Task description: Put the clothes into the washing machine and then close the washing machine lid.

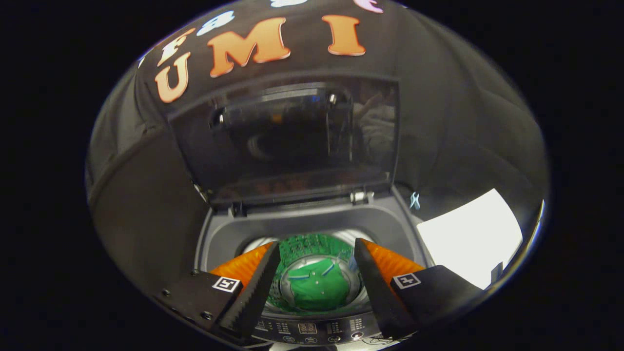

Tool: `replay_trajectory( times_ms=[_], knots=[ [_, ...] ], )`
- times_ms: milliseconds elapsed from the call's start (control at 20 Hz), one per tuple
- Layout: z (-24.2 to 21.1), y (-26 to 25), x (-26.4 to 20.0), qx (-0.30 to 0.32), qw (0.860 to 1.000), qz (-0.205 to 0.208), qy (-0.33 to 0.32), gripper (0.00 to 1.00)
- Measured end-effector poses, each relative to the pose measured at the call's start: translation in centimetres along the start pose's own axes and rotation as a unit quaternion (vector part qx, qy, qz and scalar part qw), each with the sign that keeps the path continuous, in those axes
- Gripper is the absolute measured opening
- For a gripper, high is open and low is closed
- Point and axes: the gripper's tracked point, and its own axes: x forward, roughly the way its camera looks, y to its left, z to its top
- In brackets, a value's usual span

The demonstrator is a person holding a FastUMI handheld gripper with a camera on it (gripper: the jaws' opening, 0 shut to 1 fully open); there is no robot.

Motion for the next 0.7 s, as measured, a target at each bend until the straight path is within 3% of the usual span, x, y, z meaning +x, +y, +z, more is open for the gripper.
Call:
replay_trajectory(
  times_ms=[400,550,700],
  knots=[
    [17.8,2.9,-5.6,-0.047,0.982,0.028,-0.179,0.98],
    [22.4,4.8,-4.0,-0.054,0.979,0.033,-0.193,0.98],
    [24.0,6.0,-0.4,-0.044,0.983,0.045,-0.172,0.98]
  ],
)
